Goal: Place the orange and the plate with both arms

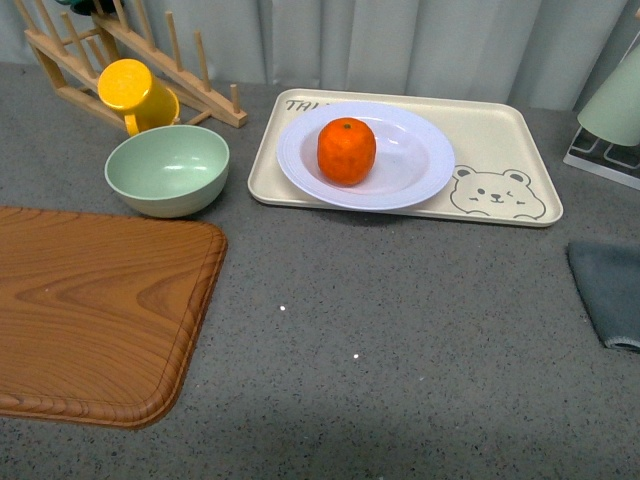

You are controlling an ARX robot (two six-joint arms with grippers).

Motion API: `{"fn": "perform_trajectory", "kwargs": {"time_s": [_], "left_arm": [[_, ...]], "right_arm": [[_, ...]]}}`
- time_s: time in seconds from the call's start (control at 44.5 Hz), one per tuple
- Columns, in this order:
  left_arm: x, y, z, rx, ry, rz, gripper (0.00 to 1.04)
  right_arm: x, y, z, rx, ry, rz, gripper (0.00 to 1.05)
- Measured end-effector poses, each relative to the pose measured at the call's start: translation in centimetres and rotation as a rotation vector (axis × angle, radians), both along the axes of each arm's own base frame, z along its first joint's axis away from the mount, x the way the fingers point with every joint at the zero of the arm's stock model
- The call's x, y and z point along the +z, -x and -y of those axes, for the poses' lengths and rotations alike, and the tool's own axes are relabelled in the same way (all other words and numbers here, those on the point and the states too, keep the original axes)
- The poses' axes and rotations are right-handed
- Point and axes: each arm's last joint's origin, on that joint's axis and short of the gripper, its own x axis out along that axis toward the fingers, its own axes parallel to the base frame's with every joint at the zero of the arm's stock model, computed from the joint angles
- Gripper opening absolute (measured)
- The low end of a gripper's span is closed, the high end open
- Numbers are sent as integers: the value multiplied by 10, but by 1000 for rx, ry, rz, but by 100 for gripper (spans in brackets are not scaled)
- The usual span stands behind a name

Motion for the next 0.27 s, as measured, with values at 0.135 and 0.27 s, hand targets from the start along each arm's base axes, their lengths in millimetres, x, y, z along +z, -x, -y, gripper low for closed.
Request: {"fn": "perform_trajectory", "kwargs": {"time_s": [0.135,0.27], "left_arm": [[0,0,0,0,0,0,98],[0,0,0,0,0,0,98]], "right_arm": [[0,0,0,0,0,0,95],[0,0,0,0,0,0,95]]}}
